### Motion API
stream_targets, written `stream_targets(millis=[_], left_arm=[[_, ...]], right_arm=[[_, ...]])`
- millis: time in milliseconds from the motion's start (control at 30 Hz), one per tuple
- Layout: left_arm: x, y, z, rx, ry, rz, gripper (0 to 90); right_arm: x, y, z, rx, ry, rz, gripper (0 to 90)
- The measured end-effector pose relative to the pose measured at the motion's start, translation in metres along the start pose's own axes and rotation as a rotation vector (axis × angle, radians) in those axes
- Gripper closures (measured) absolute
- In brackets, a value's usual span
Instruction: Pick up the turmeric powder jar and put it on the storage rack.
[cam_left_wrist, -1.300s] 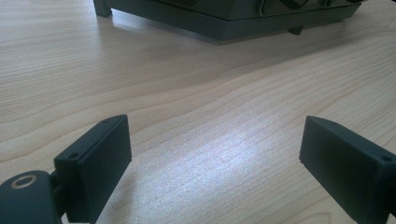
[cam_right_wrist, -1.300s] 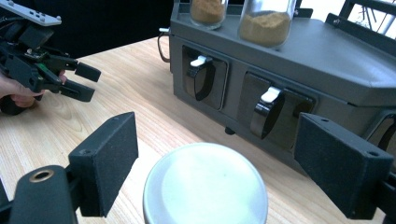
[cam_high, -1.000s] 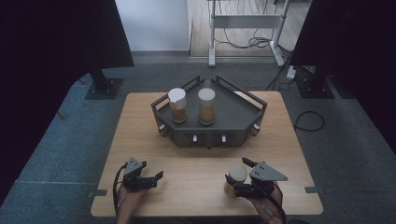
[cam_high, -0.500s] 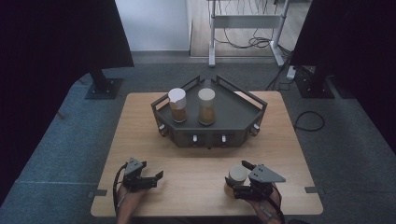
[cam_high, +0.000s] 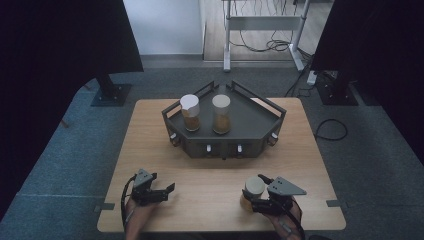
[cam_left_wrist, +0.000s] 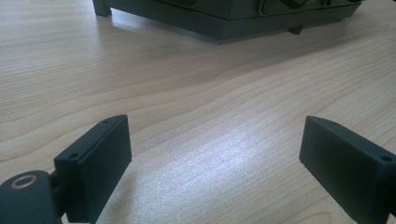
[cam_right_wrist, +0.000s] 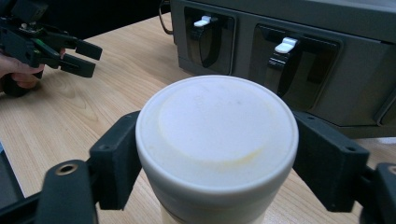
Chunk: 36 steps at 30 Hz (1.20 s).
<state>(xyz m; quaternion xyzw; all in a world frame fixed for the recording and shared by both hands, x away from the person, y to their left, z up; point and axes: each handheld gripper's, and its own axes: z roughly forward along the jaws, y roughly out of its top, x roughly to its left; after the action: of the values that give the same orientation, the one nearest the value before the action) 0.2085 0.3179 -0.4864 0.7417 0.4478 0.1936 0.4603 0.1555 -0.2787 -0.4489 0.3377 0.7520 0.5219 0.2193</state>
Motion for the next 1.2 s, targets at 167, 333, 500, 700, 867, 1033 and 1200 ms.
stream_targets(millis=[167,333,500,700,867,1033,1200], left_arm=[[0.0000,-0.0001,-0.0001,-0.001,0.000,0.001,8.5],[0.0007,-0.0005,-0.0002,-0.003,-0.002,-0.003,8.5],[0.0007,-0.0003,-0.0002,-0.002,-0.002,-0.002,8.5],[0.0010,-0.0007,-0.0004,-0.004,-0.004,-0.005,8.5],[0.0012,-0.0006,-0.0002,-0.003,-0.004,-0.006,8.5],[0.0012,-0.0004,-0.0002,-0.003,-0.004,-0.005,8.5],[0.0013,-0.0001,0.0000,-0.001,-0.004,-0.006,8.5]], right_arm=[[-0.0010,-0.0001,0.0009,0.005,0.008,0.001,26.6],[-0.0015,-0.0011,0.0015,0.007,0.013,0.006,29.7],[-0.0003,-0.0007,0.0009,0.006,0.010,0.000,32.6],[0.0018,0.0000,0.0006,0.009,0.000,0.002,32.9],[0.0024,0.0014,0.0005,0.014,-0.002,0.002,33.0],[0.0054,0.0030,0.0006,0.019,-0.009,-0.008,33.1],[0.0063,0.0058,0.0012,0.028,-0.008,-0.014,33.1]])
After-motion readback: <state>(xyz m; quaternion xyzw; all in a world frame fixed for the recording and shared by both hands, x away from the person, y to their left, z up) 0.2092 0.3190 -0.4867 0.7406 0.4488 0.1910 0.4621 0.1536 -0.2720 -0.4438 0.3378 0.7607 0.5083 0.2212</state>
